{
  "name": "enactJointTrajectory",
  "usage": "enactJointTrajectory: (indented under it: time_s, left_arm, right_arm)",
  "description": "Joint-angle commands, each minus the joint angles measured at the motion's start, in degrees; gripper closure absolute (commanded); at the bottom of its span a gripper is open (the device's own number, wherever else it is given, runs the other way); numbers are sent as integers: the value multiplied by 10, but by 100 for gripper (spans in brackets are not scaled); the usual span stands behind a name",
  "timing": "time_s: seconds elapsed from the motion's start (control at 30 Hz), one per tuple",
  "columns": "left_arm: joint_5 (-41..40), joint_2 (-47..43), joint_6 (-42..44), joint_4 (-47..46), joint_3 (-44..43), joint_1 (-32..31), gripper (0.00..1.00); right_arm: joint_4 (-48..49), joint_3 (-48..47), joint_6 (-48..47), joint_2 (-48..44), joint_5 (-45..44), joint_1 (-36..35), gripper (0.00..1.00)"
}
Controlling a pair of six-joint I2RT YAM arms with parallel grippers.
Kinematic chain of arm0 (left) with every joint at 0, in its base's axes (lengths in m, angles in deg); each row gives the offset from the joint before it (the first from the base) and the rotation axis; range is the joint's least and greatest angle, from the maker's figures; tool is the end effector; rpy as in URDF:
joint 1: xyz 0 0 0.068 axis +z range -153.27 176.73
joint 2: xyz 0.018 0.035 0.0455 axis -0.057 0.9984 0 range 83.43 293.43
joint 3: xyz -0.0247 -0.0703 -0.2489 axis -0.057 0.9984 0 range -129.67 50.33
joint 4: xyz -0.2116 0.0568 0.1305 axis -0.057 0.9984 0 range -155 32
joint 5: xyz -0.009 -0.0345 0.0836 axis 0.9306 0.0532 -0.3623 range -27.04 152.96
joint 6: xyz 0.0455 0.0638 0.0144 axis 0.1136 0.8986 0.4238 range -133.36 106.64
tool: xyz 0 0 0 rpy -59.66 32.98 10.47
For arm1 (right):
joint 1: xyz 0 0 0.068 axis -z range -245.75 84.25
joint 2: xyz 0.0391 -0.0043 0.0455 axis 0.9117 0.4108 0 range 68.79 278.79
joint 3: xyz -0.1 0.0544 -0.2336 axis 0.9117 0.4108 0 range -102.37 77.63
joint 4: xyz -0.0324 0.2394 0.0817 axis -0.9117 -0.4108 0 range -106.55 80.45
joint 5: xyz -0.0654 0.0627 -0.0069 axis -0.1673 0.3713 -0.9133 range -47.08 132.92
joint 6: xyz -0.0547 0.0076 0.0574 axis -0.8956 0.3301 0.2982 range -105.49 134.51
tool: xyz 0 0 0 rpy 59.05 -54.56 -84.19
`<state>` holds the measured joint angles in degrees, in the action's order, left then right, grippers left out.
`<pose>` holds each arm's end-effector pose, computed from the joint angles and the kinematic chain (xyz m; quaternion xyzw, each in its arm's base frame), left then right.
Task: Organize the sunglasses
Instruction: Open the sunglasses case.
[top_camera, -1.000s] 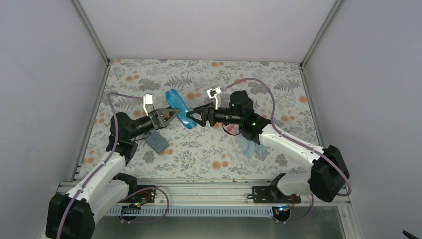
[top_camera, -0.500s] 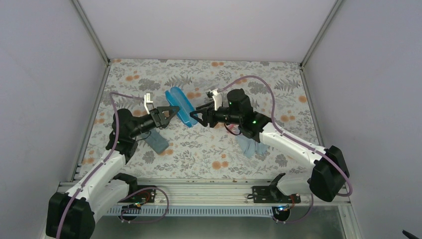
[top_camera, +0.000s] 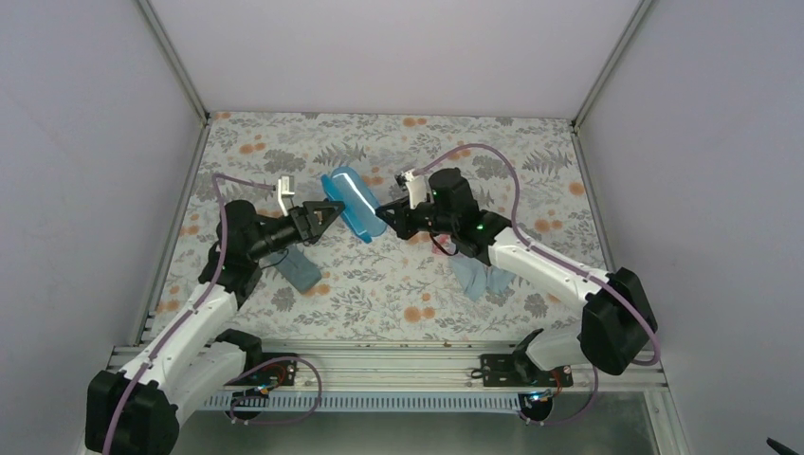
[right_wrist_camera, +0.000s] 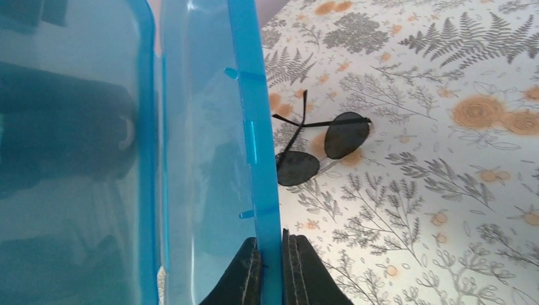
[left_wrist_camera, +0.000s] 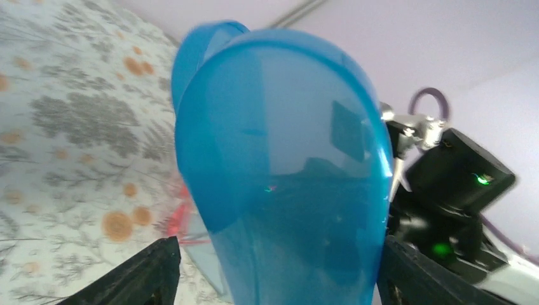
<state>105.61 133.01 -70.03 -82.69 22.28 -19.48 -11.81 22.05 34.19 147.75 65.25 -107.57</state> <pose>0.2032 -0.1075 0.2643 -0.0021 0.7243 -0.5916 0.3541 0.2347 0.2450 0.2606 -0.2607 0.7951 0.4080 0.3652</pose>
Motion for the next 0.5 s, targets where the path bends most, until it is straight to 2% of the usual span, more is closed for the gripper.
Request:
enactJointTrajectory:
  time_s: [0.0, 0.1, 0.2, 0.37, 0.47]
  left_arm:
    - [-113, -5, 98, 173, -30, 7, 21]
    - [-182, -1, 132, 257, -40, 7, 18]
    - [-212, 7, 151, 303, -47, 6, 18]
    - [-194, 2, 170, 283, -49, 6, 18]
    - [-168, 15, 182, 262, -61, 6, 21]
  right_arm:
    - [-12, -19, -29, -6, -16, 9, 96]
    - [-31, -20, -43, 0, -55, 10, 96]
    - [-46, -21, -57, 20, -95, 12, 96]
    - [-80, -31, -85, 72, -188, 12, 96]
    - [-101, -40, -99, 108, -252, 7, 96]
